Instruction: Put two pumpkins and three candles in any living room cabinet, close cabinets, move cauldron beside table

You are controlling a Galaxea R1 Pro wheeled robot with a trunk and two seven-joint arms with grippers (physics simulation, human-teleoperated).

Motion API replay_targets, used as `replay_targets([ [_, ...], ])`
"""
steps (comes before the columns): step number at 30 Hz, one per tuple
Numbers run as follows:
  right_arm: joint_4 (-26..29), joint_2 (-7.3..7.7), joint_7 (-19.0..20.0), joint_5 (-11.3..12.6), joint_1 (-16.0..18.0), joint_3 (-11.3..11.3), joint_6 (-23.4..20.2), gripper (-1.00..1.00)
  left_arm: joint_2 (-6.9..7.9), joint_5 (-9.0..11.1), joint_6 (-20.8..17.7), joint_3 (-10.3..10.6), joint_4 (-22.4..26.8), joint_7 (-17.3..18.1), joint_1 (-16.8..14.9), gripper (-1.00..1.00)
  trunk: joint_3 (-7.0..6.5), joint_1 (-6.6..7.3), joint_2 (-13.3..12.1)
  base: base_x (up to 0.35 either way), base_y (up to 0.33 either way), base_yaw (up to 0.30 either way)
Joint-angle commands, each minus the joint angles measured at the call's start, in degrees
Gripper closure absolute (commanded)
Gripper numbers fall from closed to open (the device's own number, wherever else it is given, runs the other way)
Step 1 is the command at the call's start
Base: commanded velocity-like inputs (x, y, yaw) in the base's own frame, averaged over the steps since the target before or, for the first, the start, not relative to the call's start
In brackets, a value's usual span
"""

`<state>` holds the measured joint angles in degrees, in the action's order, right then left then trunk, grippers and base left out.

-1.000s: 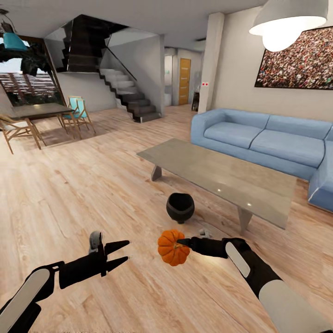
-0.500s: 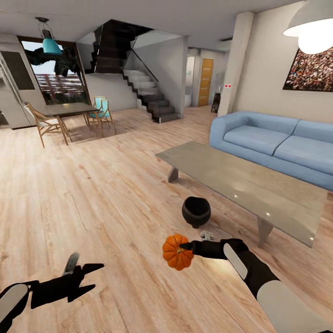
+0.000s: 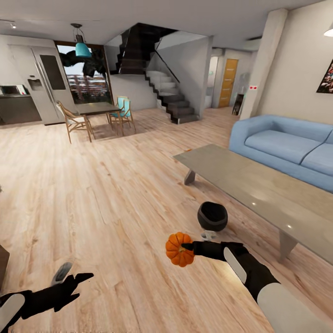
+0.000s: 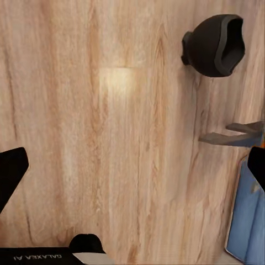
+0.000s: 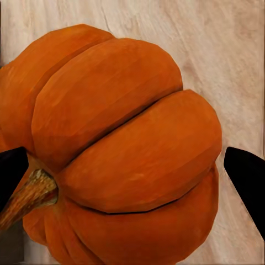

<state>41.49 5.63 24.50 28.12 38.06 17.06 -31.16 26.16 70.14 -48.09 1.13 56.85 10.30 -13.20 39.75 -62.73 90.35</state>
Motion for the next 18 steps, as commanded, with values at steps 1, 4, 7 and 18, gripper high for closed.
replay_targets([
  [1, 0.05, -0.03, -0.09, -0.33, 0.01, 0.17, 0.16, 1.0, -0.78, -1.05, 0.95, 0.13, -0.73, 0.33, -0.07, -1.0, -0.14, 0.23, -0.39, 0.0, 0.0, 0.27],
  [4, -0.02, -0.79, -0.14, -1.48, -0.06, 0.12, 2.29, 1.0, -3.96, -6.18, 4.79, 0.17, -2.83, 0.33, -0.07, -1.0, -0.67, 0.89, -1.59, 0.0, 0.0, 0.27],
  [7, -0.07, -0.97, -0.17, -1.66, -0.11, 0.13, 3.57, 1.0, -6.52, -10.79, 8.7, 0.16, -5.27, 0.35, -0.1, -1.0, -1.21, 1.55, -2.8, 0.0, 0.0, 0.27],
  [18, -8.0, -1.22, -0.12, -4.53, -0.86, 0.12, 12.16, 1.0, -12.01, -16.77, 14.93, 0.15, -7.74, -0.38, -0.4, -1.0, -3.19, 3.96, -7.21, 0.0, 0.0, 0.27],
])
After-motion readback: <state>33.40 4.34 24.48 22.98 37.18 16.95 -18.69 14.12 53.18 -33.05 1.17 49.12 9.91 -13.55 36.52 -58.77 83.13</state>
